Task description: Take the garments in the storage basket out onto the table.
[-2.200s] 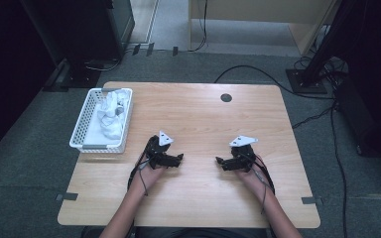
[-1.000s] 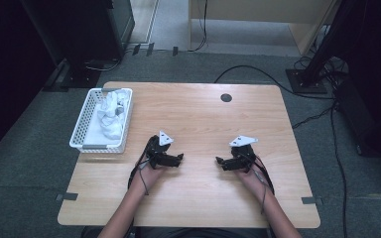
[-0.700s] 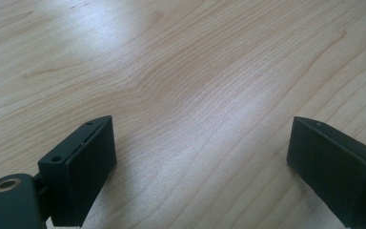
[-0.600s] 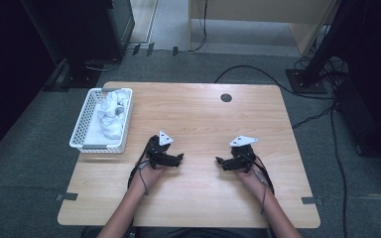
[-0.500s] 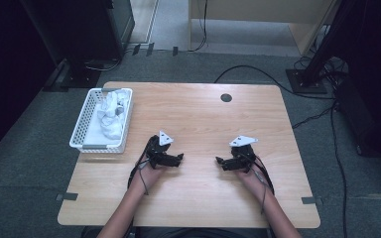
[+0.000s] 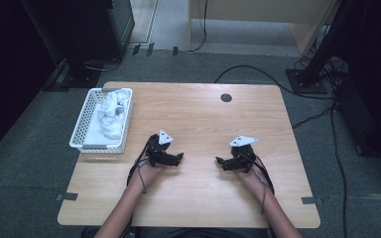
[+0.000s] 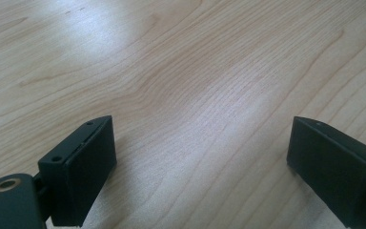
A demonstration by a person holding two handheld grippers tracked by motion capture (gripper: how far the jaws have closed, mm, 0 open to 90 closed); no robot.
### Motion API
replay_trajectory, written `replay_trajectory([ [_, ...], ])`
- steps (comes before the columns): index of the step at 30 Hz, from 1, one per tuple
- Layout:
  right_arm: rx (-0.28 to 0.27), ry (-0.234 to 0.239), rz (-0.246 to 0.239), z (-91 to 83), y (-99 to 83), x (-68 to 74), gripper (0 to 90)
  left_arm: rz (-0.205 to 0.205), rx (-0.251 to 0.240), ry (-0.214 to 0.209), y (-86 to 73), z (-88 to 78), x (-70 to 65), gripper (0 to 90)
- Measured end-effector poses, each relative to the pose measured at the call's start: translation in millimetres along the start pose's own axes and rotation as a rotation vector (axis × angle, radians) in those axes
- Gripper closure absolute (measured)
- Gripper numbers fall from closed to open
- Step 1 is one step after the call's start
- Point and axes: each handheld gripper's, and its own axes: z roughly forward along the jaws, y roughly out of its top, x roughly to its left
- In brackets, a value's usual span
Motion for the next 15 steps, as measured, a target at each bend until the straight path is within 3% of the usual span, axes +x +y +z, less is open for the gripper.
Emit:
replay_trajectory([
  [15, 0.0, 0.0, 0.0, 0.0, 0.0, 0.0, 12.3, 0.021, 0.056, -0.003, 6.2, -1.5, -1.9, 9.7],
])
